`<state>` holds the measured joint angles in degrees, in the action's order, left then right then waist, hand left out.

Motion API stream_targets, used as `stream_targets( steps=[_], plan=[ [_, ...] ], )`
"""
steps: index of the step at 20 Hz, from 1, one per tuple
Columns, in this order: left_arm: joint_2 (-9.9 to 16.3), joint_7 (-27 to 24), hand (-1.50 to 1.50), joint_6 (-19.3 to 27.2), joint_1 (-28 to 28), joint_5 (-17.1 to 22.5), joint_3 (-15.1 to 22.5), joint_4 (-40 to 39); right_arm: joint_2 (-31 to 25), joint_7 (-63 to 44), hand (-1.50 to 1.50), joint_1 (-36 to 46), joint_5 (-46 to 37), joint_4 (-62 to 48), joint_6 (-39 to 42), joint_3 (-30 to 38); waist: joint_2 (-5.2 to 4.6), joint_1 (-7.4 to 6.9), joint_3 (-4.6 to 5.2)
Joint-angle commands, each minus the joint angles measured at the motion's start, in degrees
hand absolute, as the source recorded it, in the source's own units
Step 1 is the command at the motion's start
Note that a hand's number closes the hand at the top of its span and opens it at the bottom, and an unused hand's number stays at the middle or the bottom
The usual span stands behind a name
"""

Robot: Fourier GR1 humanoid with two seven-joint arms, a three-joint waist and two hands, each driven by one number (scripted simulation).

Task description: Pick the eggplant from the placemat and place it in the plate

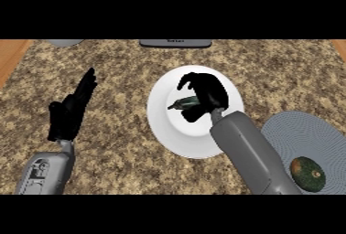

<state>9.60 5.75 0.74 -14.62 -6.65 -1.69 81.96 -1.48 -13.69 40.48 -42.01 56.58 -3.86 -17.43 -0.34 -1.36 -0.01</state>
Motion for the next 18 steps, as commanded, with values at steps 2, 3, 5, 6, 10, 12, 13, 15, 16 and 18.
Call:
stream_targets(
  steps=[2, 3, 5, 6, 10, 12, 13, 15, 16, 18],
  plan=[
    [0.1, -2.1, 0.00, -0.5, -3.5, 0.2, -1.3, -5.1, 1.4, 4.5, -1.50, 4.6, 7.1, -14.1, -9.6, -3.4, -0.19, -0.24, 0.00],
    [-0.9, -1.5, 0.00, -0.2, -1.5, -0.1, -0.1, -2.2, 1.4, 4.3, -1.50, 3.1, 9.3, -11.0, -8.1, -3.4, 0.08, 0.19, -0.01],
    [0.3, 1.0, 0.00, -0.8, -0.5, 0.0, -0.2, 1.0, 1.4, 8.2, -1.50, 3.0, 14.3, -9.0, -7.3, -0.2, 0.11, -0.19, -0.04],
    [-1.5, 2.7, 0.00, -0.1, -1.4, -0.6, 1.6, 2.1, 1.5, 8.8, -1.50, 5.0, 17.8, -10.7, -10.2, -1.1, -0.11, -1.27, -0.08],
    [-1.0, -0.7, 0.00, 0.2, 0.3, 0.0, -0.5, -0.6, 1.5, 12.5, -1.50, 1.2, 22.4, -4.4, -13.0, 4.7, 0.15, 0.64, -0.03],
    [0.0, 0.4, 0.00, -0.5, 0.7, 0.4, -0.8, 0.9, 0.2, 12.1, -1.50, -0.9, 24.9, 0.5, -11.7, 8.9, 0.52, 1.73, -0.03],
    [0.1, -0.9, 0.00, -0.3, 1.8, -0.5, -0.5, 0.2, 0.3, 11.2, -1.50, 0.8, 25.3, -0.4, -12.1, 10.4, 0.37, 1.34, -0.01],
    [0.7, 0.2, 0.00, 0.2, 1.2, -0.3, -1.6, 1.4, -3.8, 9.2, -1.50, -2.6, 27.3, 5.6, -9.7, 12.3, 0.68, 2.15, 0.00],
    [0.9, -1.1, 0.00, -1.1, -0.7, 1.2, -2.7, -2.9, -4.5, 11.3, -1.50, -3.0, 28.3, 4.5, -10.8, 14.4, 0.38, 2.26, 0.01],
    [-1.5, 0.3, 0.00, 0.6, 2.1, -1.0, 0.5, 1.5, -7.4, 10.8, -1.50, -6.9, 29.8, 8.5, -9.6, 16.2, 0.60, 2.06, -0.01]
  ],
)
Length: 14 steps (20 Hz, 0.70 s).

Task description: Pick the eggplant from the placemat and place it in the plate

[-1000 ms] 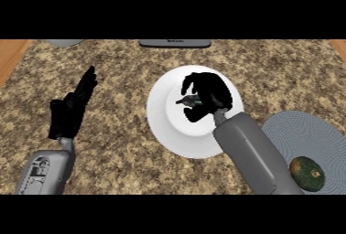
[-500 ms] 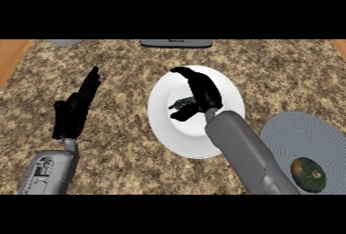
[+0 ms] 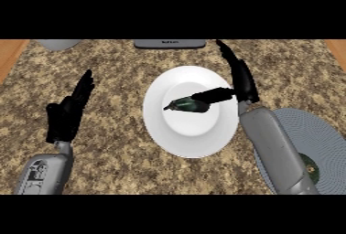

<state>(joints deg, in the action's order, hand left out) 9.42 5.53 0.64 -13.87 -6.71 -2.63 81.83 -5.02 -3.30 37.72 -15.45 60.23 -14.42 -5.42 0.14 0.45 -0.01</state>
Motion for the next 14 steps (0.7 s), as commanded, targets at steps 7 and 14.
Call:
stream_targets(
  steps=[7, 14],
  plan=[
    [-0.8, 0.7, 0.00, 0.6, -1.6, -1.2, 0.5, -0.7, -14.9, 4.5, -1.50, -9.2, 12.8, 6.4, 13.7, 13.8, -0.18, -0.25, -0.01],
    [-0.8, 1.3, 0.00, 0.8, -2.9, -1.5, -0.3, -0.6, -18.2, 14.2, -1.50, -14.2, 12.2, 0.4, 19.0, 16.1, -0.21, -0.54, 0.00]
  ],
)
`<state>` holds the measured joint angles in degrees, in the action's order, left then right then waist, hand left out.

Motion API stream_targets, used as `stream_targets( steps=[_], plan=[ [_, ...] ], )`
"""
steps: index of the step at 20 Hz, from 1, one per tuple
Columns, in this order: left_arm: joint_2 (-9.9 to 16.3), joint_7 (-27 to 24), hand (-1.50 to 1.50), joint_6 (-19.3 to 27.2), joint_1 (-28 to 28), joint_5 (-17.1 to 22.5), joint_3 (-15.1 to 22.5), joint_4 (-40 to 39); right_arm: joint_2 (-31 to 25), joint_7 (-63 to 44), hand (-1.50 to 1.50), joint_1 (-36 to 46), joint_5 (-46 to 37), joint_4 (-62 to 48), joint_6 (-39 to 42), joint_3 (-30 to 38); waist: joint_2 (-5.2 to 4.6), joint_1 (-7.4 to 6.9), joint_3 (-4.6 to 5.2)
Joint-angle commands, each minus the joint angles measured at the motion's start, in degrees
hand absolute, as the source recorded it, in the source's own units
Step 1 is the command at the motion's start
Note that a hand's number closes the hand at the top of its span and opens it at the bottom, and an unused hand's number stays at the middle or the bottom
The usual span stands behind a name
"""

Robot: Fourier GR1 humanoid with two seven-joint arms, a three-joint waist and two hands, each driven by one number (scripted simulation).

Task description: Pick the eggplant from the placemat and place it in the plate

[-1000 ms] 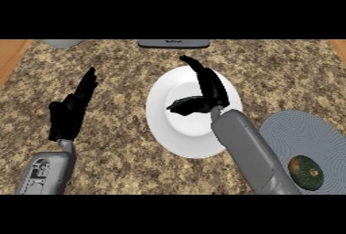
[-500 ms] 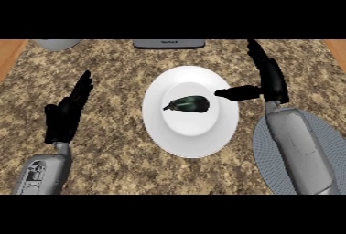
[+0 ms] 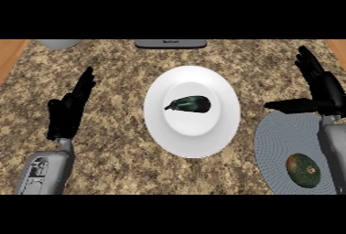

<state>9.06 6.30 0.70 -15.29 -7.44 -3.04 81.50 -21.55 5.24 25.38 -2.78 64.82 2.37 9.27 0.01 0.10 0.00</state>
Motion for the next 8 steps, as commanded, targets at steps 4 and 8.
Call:
stream_targets(
  steps=[4, 8],
  plan=[
    [-2.4, 1.2, 0.00, 1.4, 1.6, -1.7, 2.1, 3.2, -5.5, 9.2, -1.50, 1.9, 2.9, -10.5, 7.5, 5.7, -0.06, -0.46, -0.02],
    [0.3, -1.8, 0.00, -1.6, 1.4, 0.5, -1.2, 0.3, -7.2, 12.2, -1.50, 1.9, 2.3, -15.5, 9.2, 6.9, -0.09, -0.39, -0.01]
  ],
)
